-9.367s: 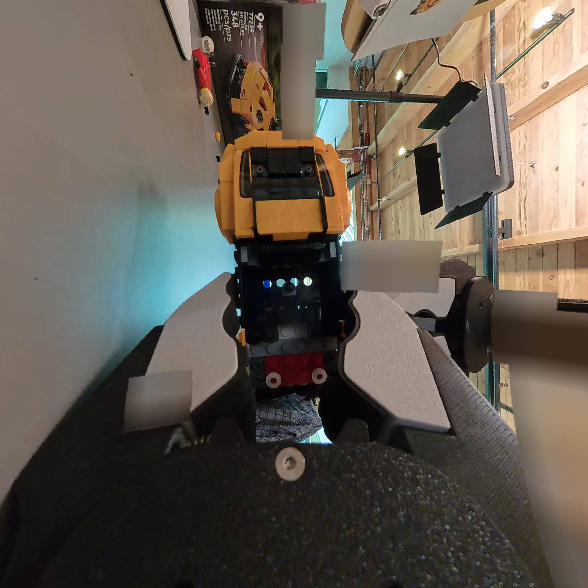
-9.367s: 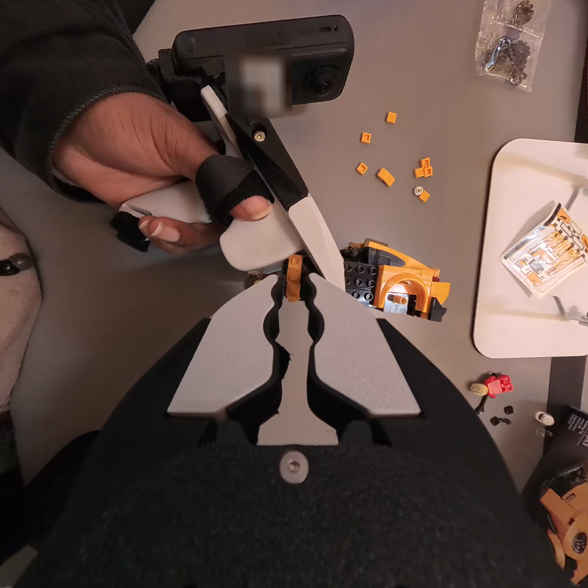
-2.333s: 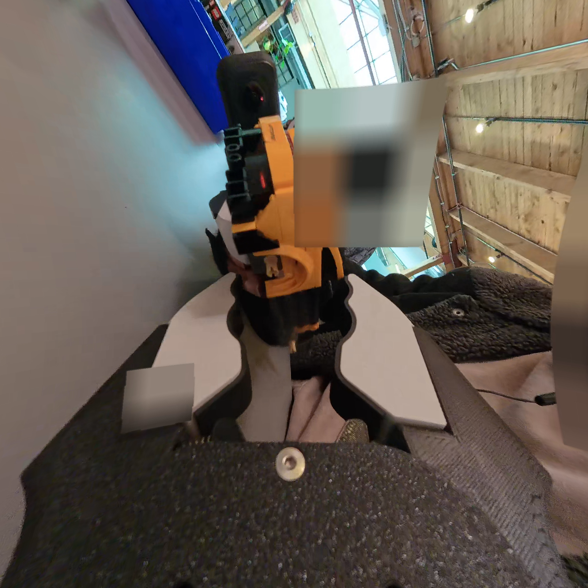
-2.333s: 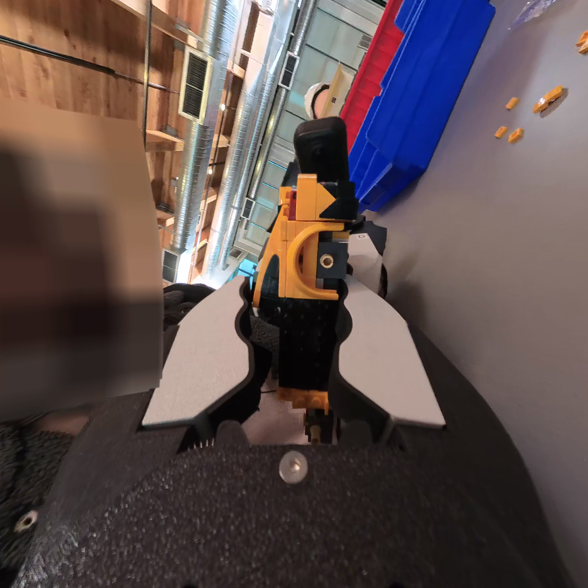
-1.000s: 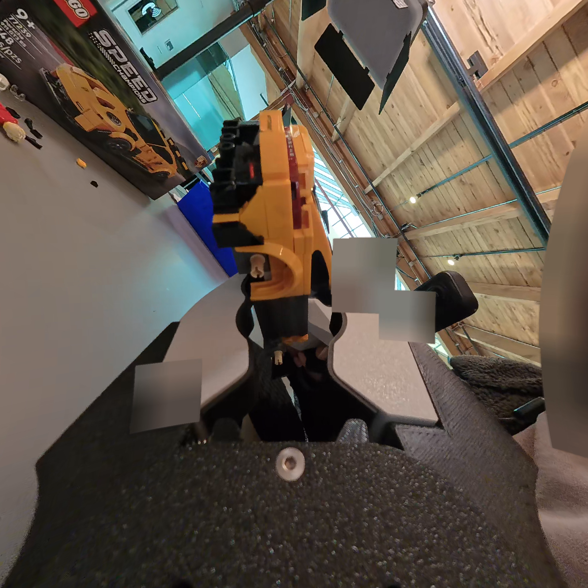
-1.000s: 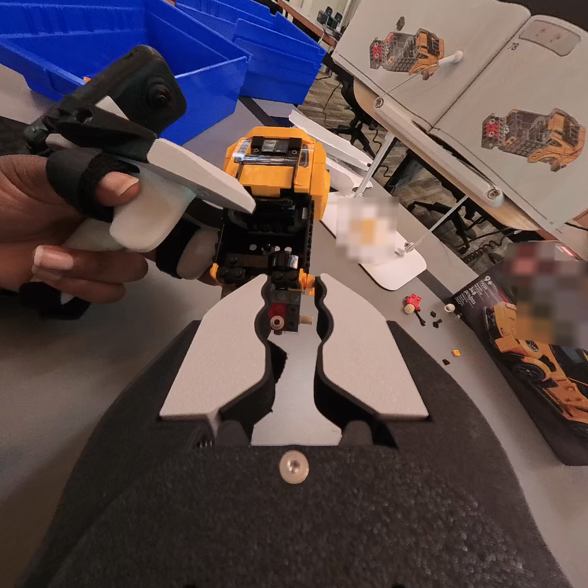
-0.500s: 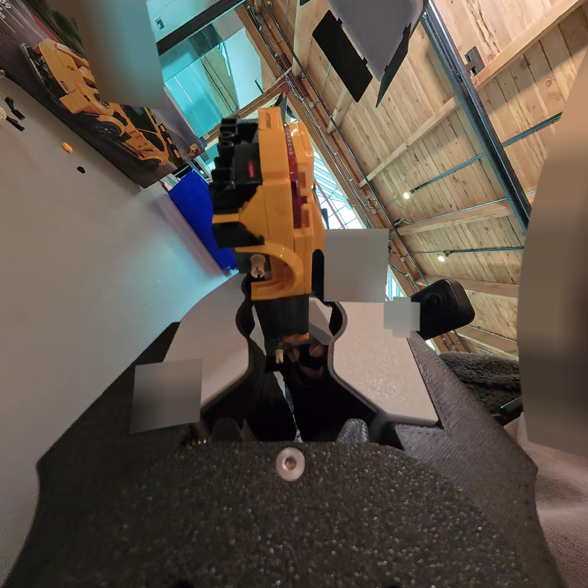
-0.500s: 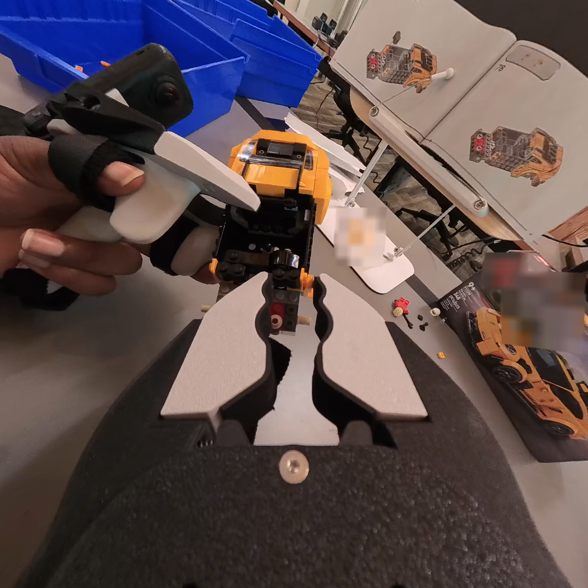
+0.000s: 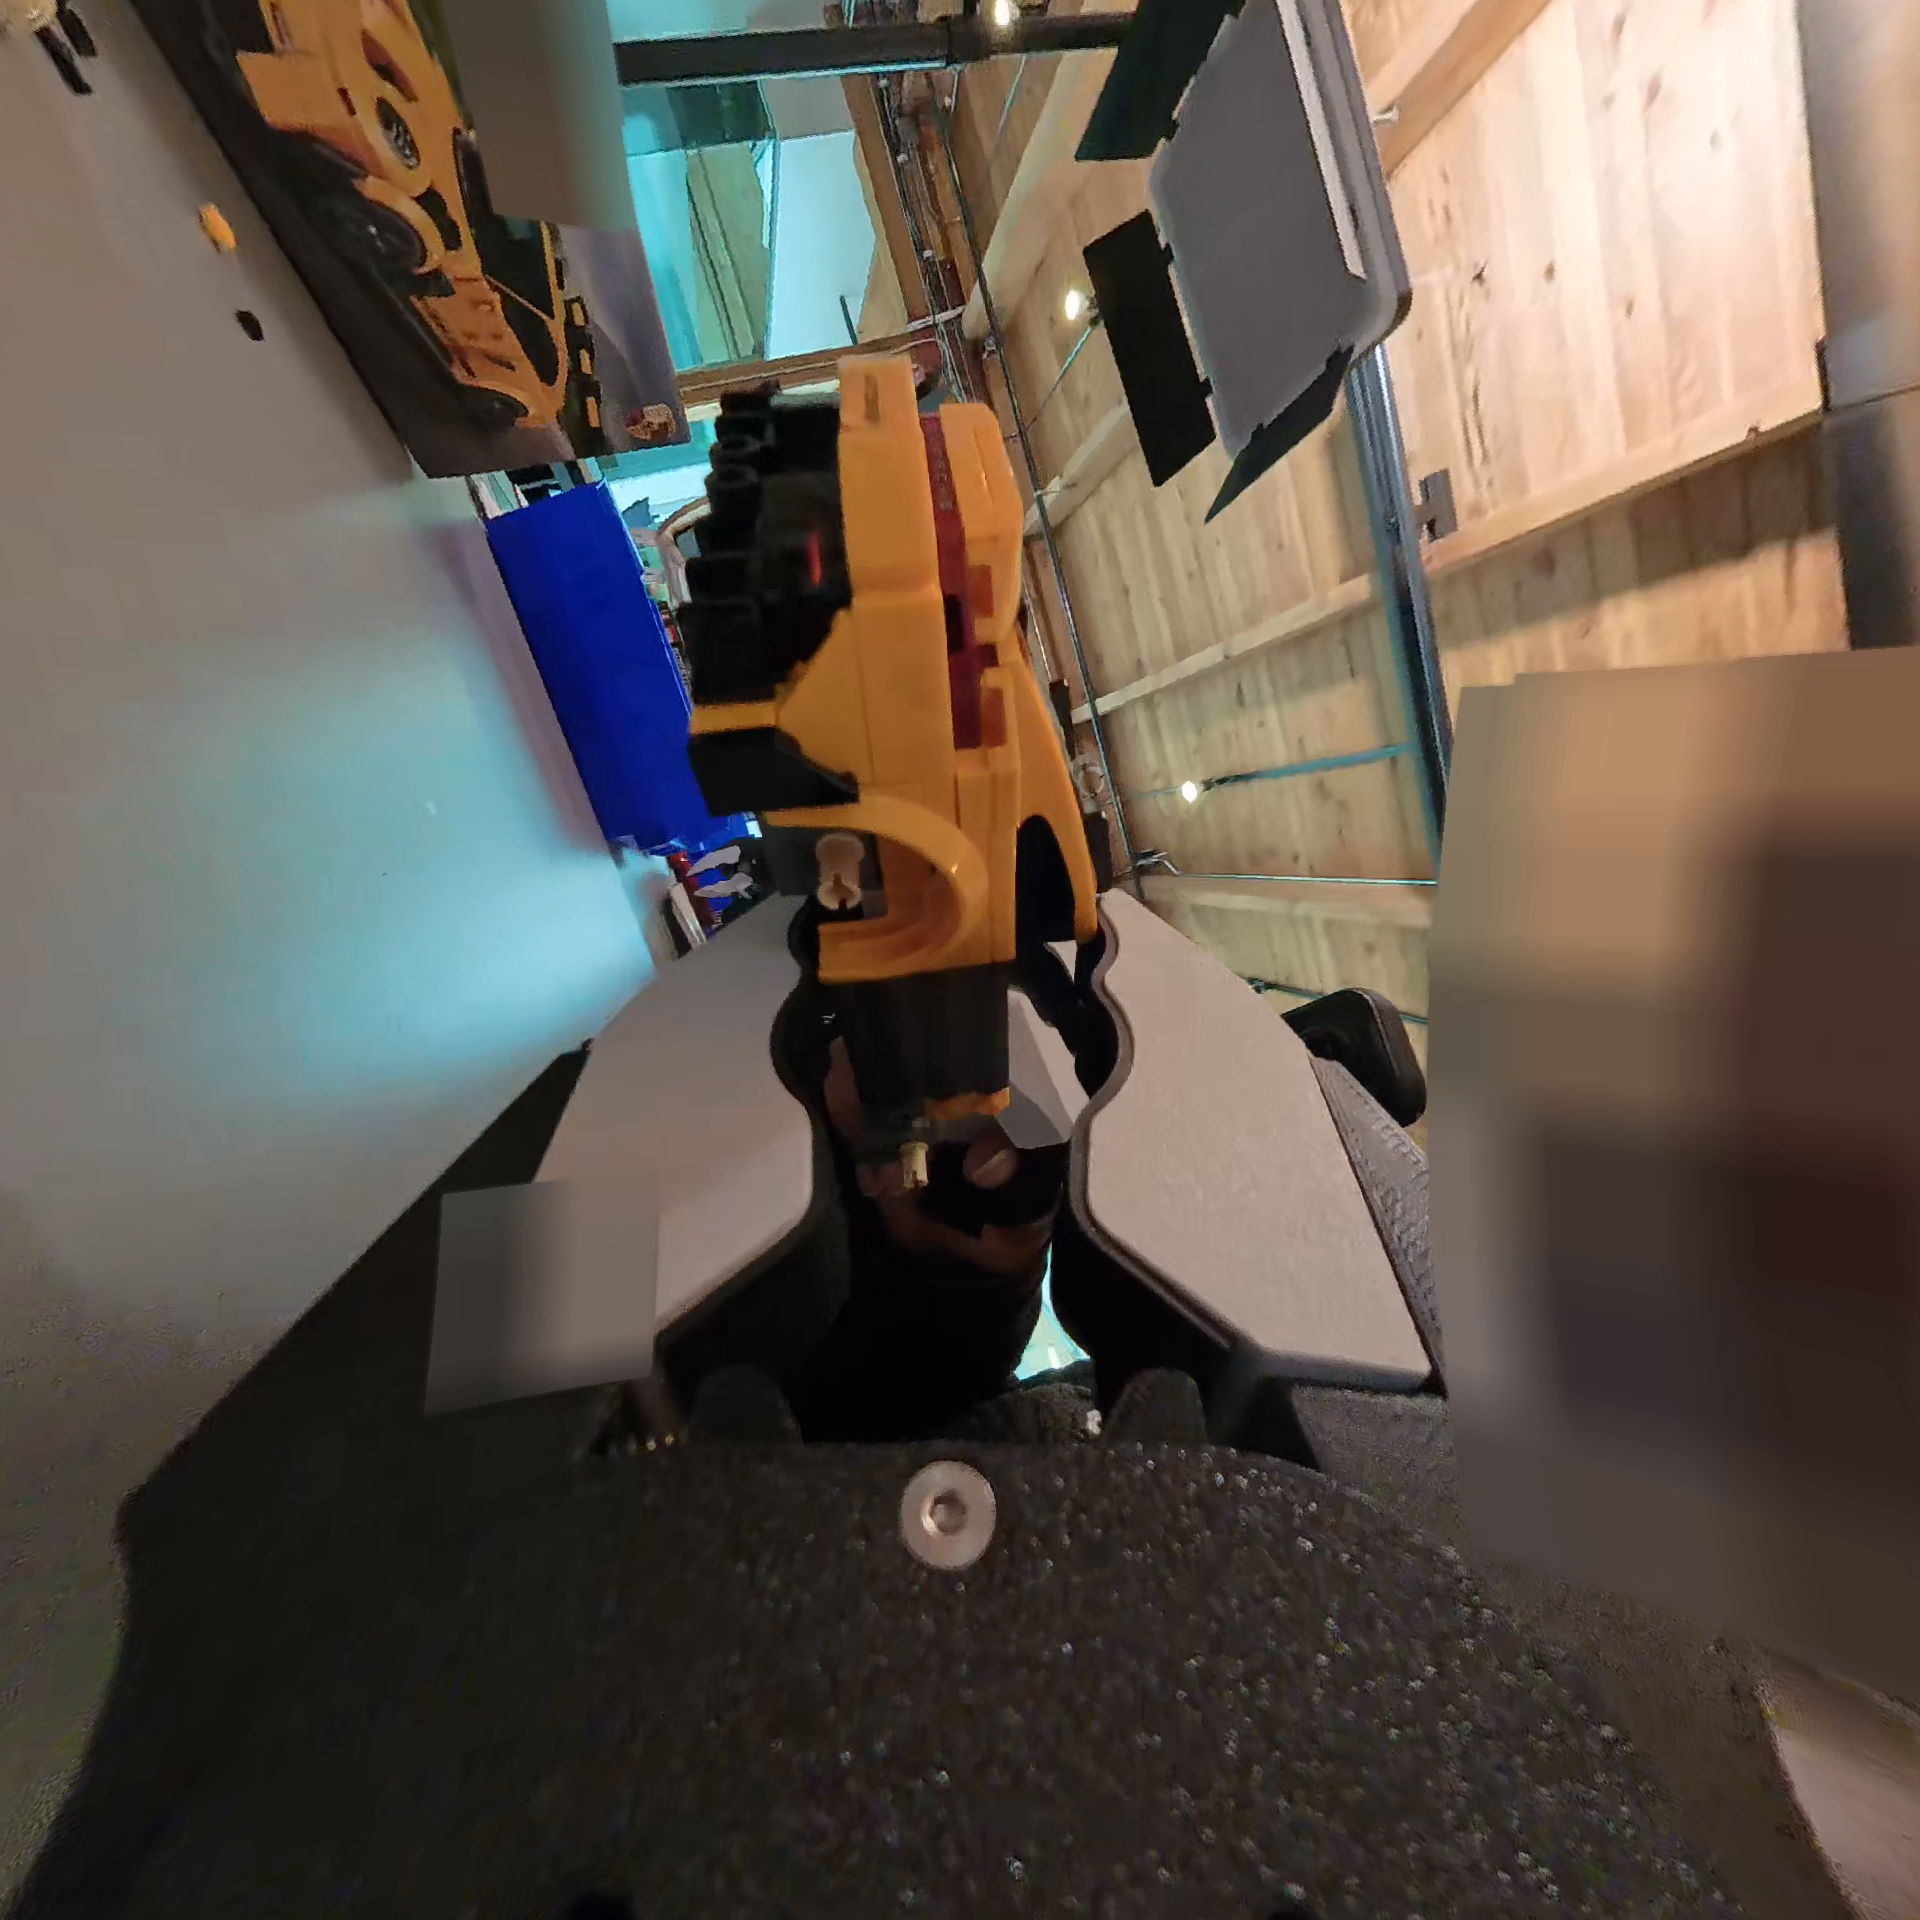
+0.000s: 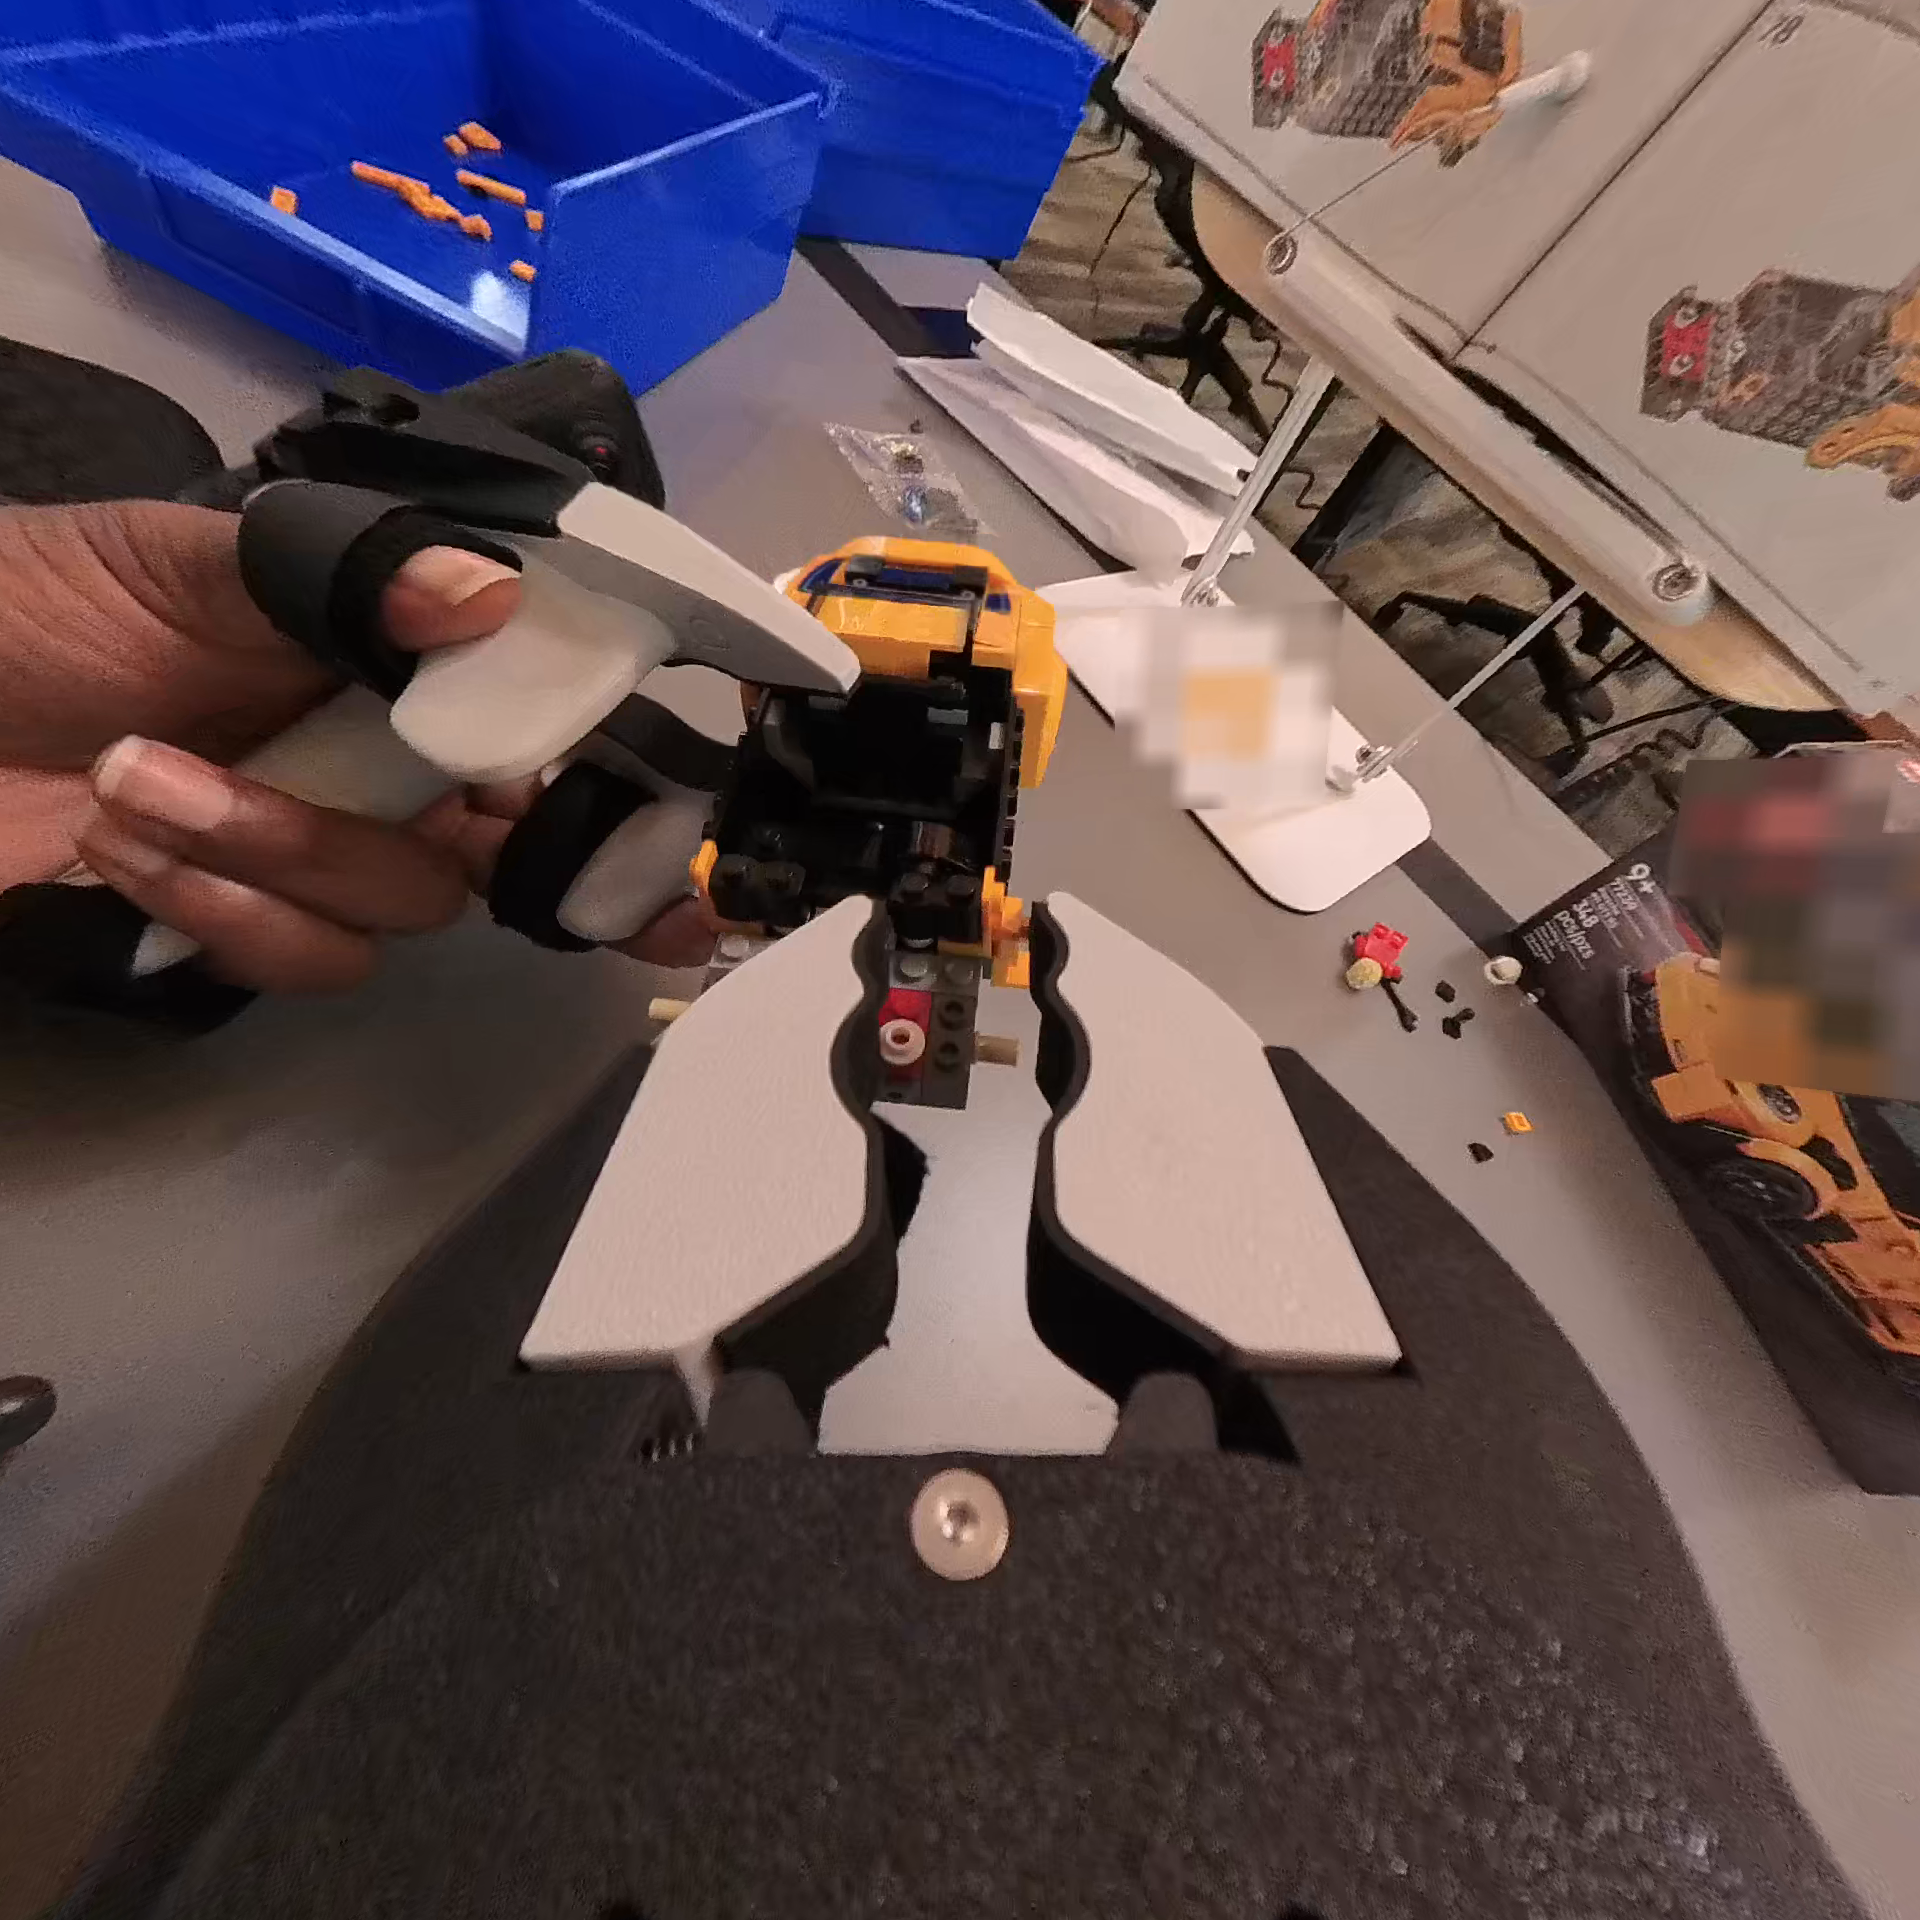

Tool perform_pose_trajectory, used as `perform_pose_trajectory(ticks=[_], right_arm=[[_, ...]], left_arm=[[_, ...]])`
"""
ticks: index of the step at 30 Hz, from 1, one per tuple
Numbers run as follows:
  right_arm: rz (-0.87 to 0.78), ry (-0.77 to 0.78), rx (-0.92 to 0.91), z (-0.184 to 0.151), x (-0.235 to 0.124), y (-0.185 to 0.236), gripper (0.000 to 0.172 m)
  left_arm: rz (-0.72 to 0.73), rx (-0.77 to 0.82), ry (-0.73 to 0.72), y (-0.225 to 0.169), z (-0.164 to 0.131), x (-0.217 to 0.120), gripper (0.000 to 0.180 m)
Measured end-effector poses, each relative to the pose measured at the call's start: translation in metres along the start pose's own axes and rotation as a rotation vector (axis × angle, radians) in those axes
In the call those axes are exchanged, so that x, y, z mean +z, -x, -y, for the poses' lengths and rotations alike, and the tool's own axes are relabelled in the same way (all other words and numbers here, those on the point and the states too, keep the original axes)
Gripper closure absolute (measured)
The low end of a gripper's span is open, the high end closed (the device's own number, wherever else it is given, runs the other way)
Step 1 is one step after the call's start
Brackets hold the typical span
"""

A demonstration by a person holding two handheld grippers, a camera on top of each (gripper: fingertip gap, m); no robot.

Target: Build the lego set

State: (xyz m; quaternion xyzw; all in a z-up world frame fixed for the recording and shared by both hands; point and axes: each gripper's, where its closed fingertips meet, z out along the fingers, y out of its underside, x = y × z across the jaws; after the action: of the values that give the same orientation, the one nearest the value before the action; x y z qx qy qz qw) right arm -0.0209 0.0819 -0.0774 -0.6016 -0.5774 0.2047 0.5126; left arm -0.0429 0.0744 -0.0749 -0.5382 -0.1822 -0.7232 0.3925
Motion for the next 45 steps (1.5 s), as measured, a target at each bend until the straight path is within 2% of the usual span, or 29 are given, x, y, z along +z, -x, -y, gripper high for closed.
perform_pose_trajectory(ticks=[13,24,34,45], right_arm=[[0.078,0.07,-0.04,0.0,-0.002,0.003,0.144],[0.021,0.036,-0.075,0.009,-0.007,0.003,0.148],[-0.017,0.037,-0.03,0.011,-0.005,0.002,0.148],[0.03,0.039,0.032,0.011,-0.001,0.002,0.147]], left_arm=[[-0.021,-0.032,0.007,-0.002,-0.001,0.0,0.133],[-0.066,-0.06,-0.004,-0.008,-0.001,0.0,0.133],[-0.069,-0.113,-0.074,-0.007,0.003,-0.001,0.134],[-0.07,-0.11,-0.112,-0.005,0.006,-0.003,0.134]])
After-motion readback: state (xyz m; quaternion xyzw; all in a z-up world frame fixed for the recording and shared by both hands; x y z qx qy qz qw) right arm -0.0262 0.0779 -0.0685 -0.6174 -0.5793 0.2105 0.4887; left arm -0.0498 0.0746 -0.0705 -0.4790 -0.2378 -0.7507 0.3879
